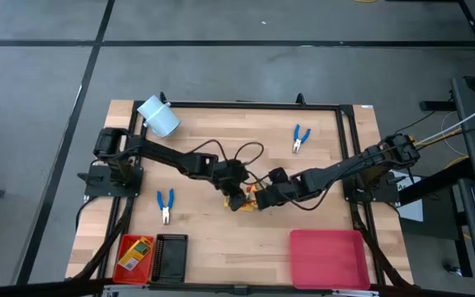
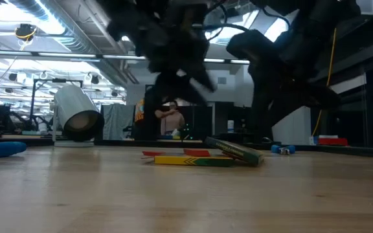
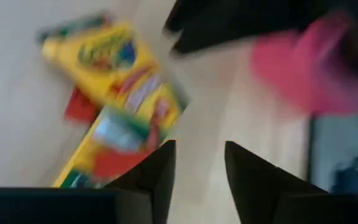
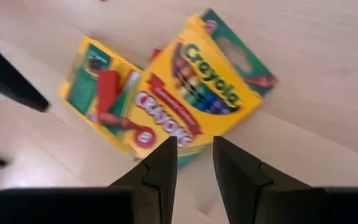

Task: Pick & Place School Supplies
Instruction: Put the yellow crayon box into the red basket

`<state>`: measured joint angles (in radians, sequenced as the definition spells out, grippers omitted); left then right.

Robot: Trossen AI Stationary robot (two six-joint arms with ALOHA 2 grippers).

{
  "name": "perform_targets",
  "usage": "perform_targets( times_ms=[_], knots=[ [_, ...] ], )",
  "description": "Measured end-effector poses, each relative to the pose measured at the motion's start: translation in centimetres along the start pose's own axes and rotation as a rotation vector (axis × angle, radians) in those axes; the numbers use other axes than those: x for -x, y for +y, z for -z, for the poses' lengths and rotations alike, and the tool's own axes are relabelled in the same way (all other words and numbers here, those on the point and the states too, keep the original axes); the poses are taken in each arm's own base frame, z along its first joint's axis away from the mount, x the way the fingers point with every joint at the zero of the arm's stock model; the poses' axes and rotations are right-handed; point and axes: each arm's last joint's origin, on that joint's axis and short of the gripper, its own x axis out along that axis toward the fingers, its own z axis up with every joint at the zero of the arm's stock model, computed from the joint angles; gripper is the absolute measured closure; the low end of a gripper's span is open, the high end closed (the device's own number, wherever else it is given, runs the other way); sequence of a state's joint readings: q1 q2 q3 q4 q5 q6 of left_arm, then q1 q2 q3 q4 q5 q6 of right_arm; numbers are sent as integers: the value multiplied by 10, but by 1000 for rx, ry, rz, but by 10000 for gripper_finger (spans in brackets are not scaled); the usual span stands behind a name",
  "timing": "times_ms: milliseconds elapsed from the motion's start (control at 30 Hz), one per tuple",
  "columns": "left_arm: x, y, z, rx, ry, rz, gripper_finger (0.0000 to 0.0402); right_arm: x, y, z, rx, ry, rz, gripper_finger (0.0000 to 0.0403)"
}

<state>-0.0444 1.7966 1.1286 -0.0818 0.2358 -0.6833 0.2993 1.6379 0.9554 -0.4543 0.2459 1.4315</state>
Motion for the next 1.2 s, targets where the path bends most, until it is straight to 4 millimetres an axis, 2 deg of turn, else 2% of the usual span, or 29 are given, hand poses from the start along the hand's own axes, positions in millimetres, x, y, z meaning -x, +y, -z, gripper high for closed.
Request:
perform_targets(
  times_ms=[200, 367, 700, 1033, 1200],
  knots=[
    [-2, 26, -8, 123, 31, -45, 228, 1, -3, 6, 25, 6, 39, 295],
    [-13, 44, -9, 237, 54, 0, 212, 2, -5, 7, 34, -9, 57, 295],
    [-31, 52, -7, 267, 51, 28, 218, 2, -6, 7, 45, -16, 66, 295],
    [-31, 55, -8, 271, 36, 4, 219, 2, -7, 6, 73, -40, 76, 295],
    [-42, 59, -7, 289, 31, 40, 219, 2, -7, 6, 77, -43, 80, 295]
  ],
)
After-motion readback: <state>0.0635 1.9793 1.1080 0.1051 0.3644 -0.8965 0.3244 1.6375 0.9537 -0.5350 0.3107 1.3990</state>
